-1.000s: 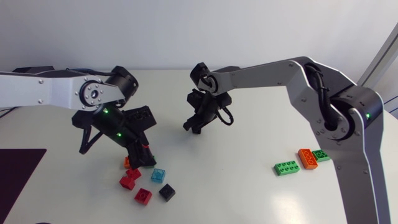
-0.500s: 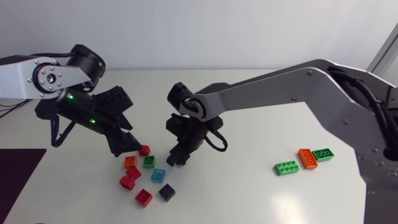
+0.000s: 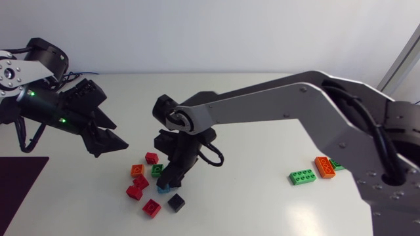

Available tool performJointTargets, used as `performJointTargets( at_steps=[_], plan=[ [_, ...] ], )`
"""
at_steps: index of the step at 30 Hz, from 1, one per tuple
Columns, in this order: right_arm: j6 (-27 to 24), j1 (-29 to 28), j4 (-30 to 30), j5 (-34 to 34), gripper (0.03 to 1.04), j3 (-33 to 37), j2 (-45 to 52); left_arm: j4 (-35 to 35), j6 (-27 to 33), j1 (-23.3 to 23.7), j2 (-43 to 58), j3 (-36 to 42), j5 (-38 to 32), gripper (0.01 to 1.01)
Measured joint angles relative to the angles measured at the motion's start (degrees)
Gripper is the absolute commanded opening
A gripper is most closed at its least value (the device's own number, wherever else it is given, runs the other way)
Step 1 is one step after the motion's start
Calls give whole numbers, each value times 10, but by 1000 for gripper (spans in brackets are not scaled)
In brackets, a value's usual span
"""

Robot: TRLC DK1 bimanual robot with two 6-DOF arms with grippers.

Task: Sort duplo bricks by size, large to the right and small to the left

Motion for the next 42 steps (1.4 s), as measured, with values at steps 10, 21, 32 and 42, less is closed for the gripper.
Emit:
performJointTargets(
  at_steps=[10, 21, 32, 42],
  plan=[
    [-5, 17, -45, -7, 897, 95, 53, -4, 11, 25, -3, 0, 14, 979],
    [-27, 2, -25, -4, 895, -94, -87, -5, 12, 16, -10, -5, 31, 980],
    [-26, 36, -63, -5, 275, -80, -75, -5, 13, 15, -11, -18, 36, 980],
    [-19, 34, -103, -21, 193, -41, -22, -5, 32, 49, -12, -23, 50, 980]
  ],
)
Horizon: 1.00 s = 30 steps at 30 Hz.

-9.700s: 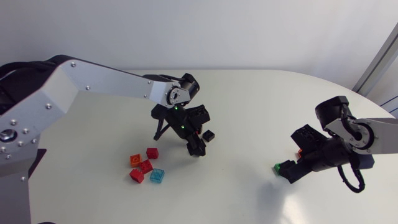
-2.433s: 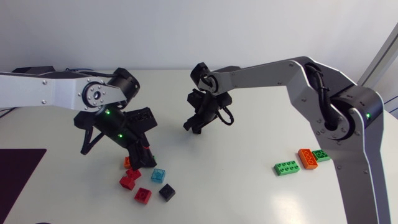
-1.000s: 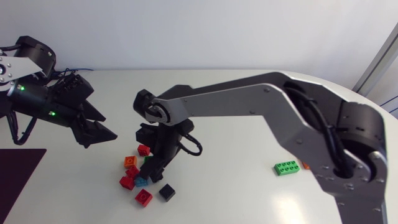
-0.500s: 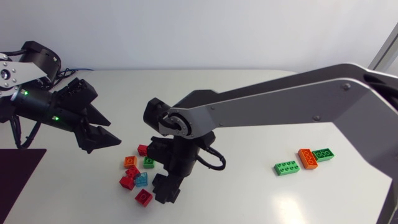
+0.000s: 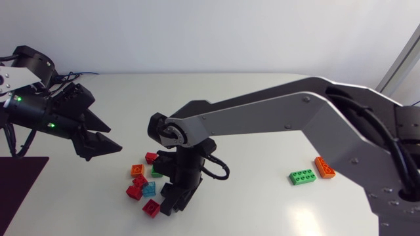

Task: Sort duplo bricks by size, large to the right and small to the left

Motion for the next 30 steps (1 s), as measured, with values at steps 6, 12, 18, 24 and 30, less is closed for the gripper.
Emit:
performJointTargets(
  at_steps=[6, 12, 18, 24, 30],
  plan=[
    [7, 0, 0, -13, 192, 0, 4, 0, 9, 6, 0, 0, 3, 980],
    [7, 2, -3, -15, 192, 23, 44, 0, 11, 8, 0, 0, 4, 980],
    [6, 4, -7, 2, 192, 89, 76, 1, 16, 15, 0, -4, 5, 980],
    [6, 4, -16, 19, 192, 173, 119, 3, 22, 15, 0, -9, 5, 980],
    [6, 3, -19, 30, 192, 196, 134, 4, 24, 15, 0, -10, 5, 979]
  ],
)
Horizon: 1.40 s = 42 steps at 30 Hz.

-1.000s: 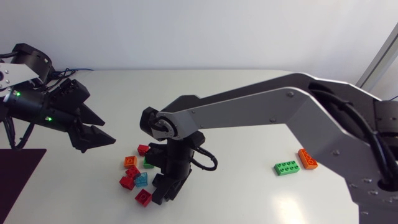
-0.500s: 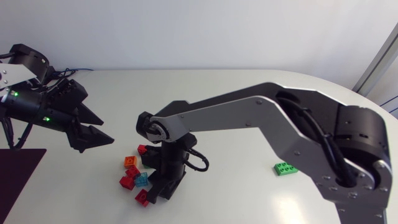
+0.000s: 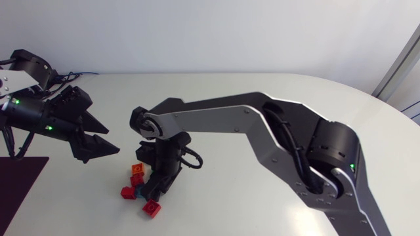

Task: Sort duplo bricks by size, large to the right and small to the left

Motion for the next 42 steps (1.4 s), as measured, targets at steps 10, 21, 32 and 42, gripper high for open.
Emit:
performJointTargets(
  at_steps=[10, 21, 32, 42],
  plan=[
    [0, 31, 11, -21, 192, -140, -135, -75, 68, 16, 12, -62, -20, 972],
    [2, 77, 21, -46, 192, -141, -120, 30, 76, -21, 97, -158, -28, 967],
    [20, 80, 56, -61, 180, -138, -95, 107, 59, -43, 152, -163, -24, 956],
    [54, 75, 79, -45, 179, -124, -76, 119, 44, -53, 176, -138, -17, 956]
  ],
)
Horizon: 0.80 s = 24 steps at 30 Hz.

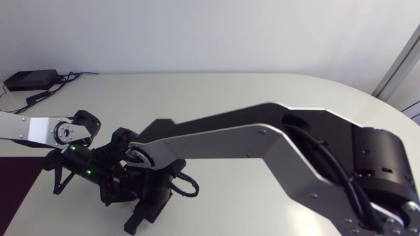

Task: Sort duplo bricks by size, large to the right and small to the left

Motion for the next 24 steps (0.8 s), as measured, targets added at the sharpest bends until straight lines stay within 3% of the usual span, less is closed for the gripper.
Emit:
performJointTargets(
  at_steps=[14, 24],
  plan=[
    [37, -28, 34, 25, 180, 5, 0, 14, -19, 6, 12, 23, 17, 956],
    [37, -85, 45, 26, 179, 3, -78, -26, -16, 73, -93, 31, 22, 957]
  ],
)
